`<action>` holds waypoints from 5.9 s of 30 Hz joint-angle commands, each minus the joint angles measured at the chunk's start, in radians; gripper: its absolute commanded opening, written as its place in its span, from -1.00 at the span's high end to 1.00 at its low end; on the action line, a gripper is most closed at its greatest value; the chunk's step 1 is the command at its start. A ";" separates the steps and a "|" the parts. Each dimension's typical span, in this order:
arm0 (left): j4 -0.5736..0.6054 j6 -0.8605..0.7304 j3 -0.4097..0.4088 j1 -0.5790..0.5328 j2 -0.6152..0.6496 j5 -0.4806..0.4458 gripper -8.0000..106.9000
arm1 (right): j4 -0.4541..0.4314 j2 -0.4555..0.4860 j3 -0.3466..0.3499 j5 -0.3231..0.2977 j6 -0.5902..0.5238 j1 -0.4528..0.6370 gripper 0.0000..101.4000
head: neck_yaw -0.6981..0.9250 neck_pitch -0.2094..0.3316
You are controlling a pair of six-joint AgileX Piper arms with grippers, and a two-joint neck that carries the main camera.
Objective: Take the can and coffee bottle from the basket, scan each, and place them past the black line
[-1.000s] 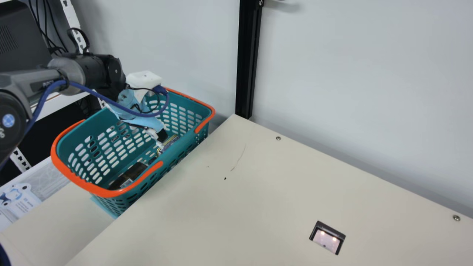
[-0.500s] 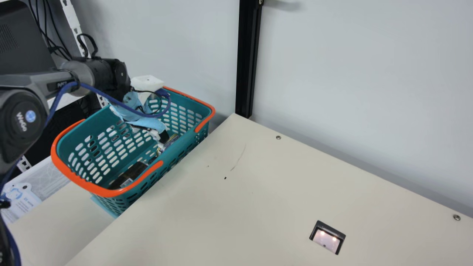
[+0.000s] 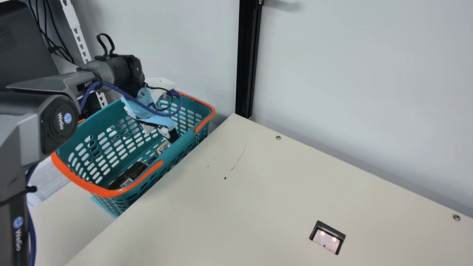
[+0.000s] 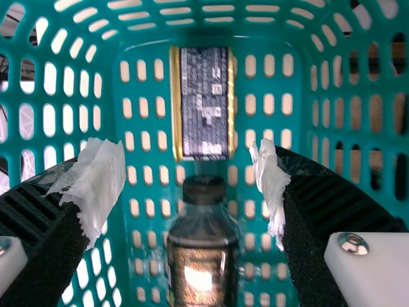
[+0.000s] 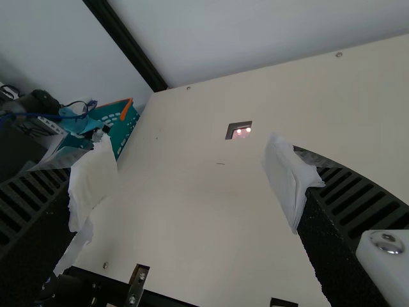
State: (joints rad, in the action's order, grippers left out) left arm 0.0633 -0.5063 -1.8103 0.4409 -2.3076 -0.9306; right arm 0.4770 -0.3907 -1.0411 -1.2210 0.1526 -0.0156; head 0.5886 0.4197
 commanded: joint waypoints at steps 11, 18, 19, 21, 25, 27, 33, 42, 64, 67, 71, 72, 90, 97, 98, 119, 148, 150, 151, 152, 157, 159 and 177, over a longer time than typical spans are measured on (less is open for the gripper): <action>0.025 -0.012 -0.044 -0.005 -0.149 0.060 -0.71 | 0.000 0.000 0.000 0.000 0.000 0.000 -1.00 | 0.007 0.012; 0.063 -0.026 -0.084 0.002 -0.212 0.097 -0.71 | 0.000 0.000 0.000 0.000 0.000 0.000 -1.00 | 0.007 0.012; 0.068 -0.027 -0.093 0.003 -0.220 0.099 -0.71 | 0.000 0.000 0.000 0.000 0.000 0.000 -1.00 | 0.007 0.012; 0.077 -0.029 -0.117 0.005 -0.236 0.098 -0.71 | 0.000 0.000 0.000 0.000 0.000 0.000 -1.00 | 0.007 0.012; 0.089 -0.029 -0.168 0.006 -0.266 0.084 -0.71 | 0.000 0.000 0.000 0.000 0.000 0.000 -1.00 | 0.007 0.012; 0.092 -0.027 -0.196 0.006 -0.282 0.069 -0.71 | 0.000 0.000 0.000 0.000 0.000 0.000 -1.00 | 0.007 0.012; 0.099 -0.026 -0.264 0.004 -0.325 0.012 0.68 | 0.000 0.000 0.000 0.000 0.000 0.000 -1.00 | 0.007 0.012; 0.148 -0.083 -0.111 0.028 -0.151 0.079 0.68 | 0.000 0.000 0.000 0.000 0.000 0.000 -1.00 | 0.007 0.012; 0.556 0.072 0.243 0.093 0.574 -0.190 0.68 | 0.000 0.000 0.000 0.000 0.000 0.000 -1.00 | 0.007 0.012; 0.619 0.152 0.239 0.096 0.618 -0.276 0.68 | 0.000 0.000 0.000 0.000 0.000 0.000 -1.00 | 0.007 0.012; 0.695 0.246 0.317 0.056 0.686 -0.289 0.68 | 0.000 0.000 0.000 0.000 0.000 0.000 -1.00 | 0.007 0.012; 0.712 0.269 0.338 0.043 0.704 -0.289 0.68 | 0.000 0.000 0.000 0.000 0.000 0.000 -1.00 | 0.007 0.012; 0.946 0.698 0.558 -0.122 1.045 -0.289 0.68 | 0.000 0.000 0.000 0.000 0.000 0.000 -1.00 | 0.007 0.012; 1.052 0.847 0.629 -0.133 1.161 -0.289 0.68 | 0.000 0.000 0.000 0.000 0.000 0.000 -1.00 | 0.007 0.012; 1.066 0.865 0.640 -0.131 1.176 -0.289 0.68 | 0.000 0.000 0.000 0.000 0.000 0.000 -1.00 | 0.007 0.012; 1.312 1.174 0.936 -0.016 1.481 -0.289 0.68 | 0.000 0.000 0.000 0.000 0.000 0.000 -1.00 | 0.007 0.012; 1.477 1.282 1.054 0.034 1.581 -0.289 0.68 | 0.000 0.000 0.000 0.000 0.000 0.000 -1.00 | 0.007 0.012; 1.477 1.282 1.054 0.034 1.581 -0.289 0.68 | 0.000 0.000 0.000 0.000 0.000 0.000 -1.00 | 0.007 0.012; 1.477 1.282 1.054 0.034 1.581 -0.289 0.68 | 0.000 0.000 0.000 0.000 0.000 0.000 -1.00 | 0.007 0.012; 1.477 1.282 1.054 0.034 1.581 -0.289 0.68 | 0.000 0.000 0.000 0.000 0.000 0.000 -1.00 | 0.007 0.012; 1.468 1.254 1.048 0.044 1.567 -0.287 0.68 | 0.000 0.000 0.000 0.000 0.000 0.000 -1.00 | 0.007 0.012; 1.434 1.223 1.023 0.053 1.551 -0.275 0.68 | 0.000 0.000 0.000 0.000 0.000 0.000 -1.00 | 0.007 0.012; 0.853 0.912 0.695 -0.395 1.250 0.240 0.68 | 0.000 0.000 0.000 0.000 0.000 0.000 -1.00 | -0.125 -0.038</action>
State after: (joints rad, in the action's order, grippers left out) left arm 1.0184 0.4107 -1.1002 0.1423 -1.0336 -0.7856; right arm 0.4770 -0.3907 -1.0411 -1.2210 0.1526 -0.0156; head 0.4811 0.3890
